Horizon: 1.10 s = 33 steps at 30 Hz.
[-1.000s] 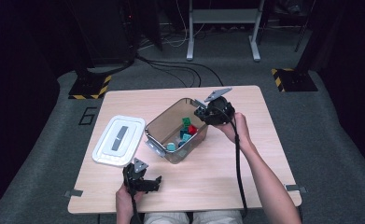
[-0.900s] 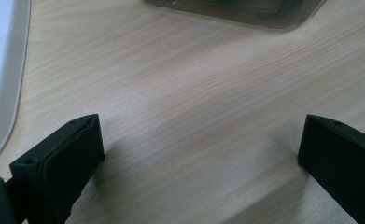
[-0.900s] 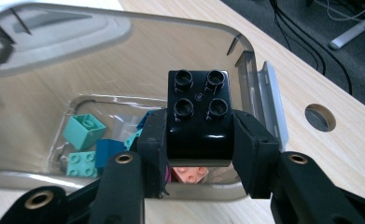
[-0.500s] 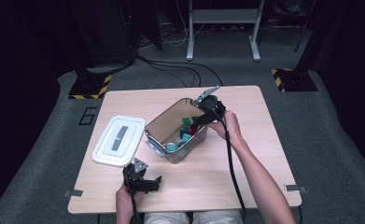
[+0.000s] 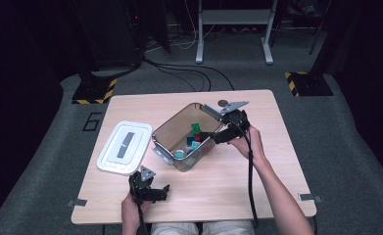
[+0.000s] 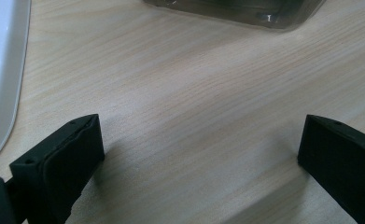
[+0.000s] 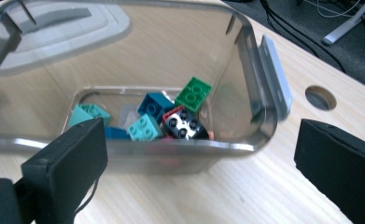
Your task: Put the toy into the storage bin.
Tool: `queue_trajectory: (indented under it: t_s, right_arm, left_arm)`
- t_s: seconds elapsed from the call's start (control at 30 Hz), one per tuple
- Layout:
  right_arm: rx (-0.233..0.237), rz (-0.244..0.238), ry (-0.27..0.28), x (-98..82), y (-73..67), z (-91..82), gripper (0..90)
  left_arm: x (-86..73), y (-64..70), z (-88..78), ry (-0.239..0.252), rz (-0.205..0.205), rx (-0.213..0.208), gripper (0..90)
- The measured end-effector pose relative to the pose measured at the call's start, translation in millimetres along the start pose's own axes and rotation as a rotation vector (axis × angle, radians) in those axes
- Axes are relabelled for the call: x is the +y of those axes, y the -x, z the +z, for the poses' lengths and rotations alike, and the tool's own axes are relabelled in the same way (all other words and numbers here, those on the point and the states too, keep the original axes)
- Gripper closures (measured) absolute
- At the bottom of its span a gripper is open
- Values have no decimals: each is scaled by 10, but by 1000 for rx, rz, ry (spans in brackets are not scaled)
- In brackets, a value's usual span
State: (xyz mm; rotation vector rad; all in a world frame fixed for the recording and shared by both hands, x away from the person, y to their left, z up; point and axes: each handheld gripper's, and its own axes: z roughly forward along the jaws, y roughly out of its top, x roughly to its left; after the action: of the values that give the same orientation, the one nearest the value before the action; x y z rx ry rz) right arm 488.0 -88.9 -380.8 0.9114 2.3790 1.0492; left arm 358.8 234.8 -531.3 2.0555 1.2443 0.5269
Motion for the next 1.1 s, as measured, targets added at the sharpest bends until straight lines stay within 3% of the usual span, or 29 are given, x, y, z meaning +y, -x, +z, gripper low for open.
queue_trajectory:
  t_s: [0.3,0.83,1.1]
  right_arm:
    - [6,51,-12,-383,-4,27,0]
    - [-12,125,-79,-1094,49,371,0]
    - [-21,157,-96,-1313,104,481,0]
  left_arm:
    - [0,0,0,0,0,0,1]
    - [0,0,0,0,0,0,1]
    - [0,0,0,0,0,0,1]
